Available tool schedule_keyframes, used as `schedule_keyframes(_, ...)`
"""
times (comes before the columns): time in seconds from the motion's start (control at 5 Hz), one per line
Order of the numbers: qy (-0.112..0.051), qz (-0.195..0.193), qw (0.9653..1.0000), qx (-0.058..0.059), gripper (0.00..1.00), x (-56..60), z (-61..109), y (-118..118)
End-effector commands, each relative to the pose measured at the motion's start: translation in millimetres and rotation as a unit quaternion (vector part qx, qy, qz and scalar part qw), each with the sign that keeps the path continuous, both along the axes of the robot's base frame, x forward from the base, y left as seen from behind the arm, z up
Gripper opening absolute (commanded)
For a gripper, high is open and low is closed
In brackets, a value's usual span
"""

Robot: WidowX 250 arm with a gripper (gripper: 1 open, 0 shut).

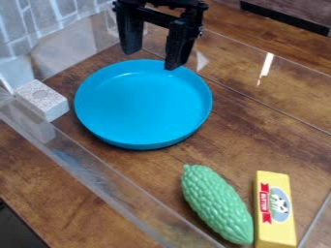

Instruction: Remove the white object from inside the blue tray and put it on the table

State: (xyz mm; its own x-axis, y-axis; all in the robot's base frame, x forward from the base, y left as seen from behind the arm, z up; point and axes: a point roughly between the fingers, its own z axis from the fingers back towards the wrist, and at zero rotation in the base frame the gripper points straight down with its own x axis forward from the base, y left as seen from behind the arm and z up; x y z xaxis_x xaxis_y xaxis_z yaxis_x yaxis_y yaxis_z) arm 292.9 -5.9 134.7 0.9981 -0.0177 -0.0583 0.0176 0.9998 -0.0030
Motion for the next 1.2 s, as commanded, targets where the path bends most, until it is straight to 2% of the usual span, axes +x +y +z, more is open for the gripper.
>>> schedule_keyframes(0.0,0.003,0.000,1.0000,-0.002,1.00,1.4,-4.0,0.3)
schedule_keyframes(1.0,0.010,0.001,0.9999,-0.009,1.00,6.6,-19.9,-1.4)
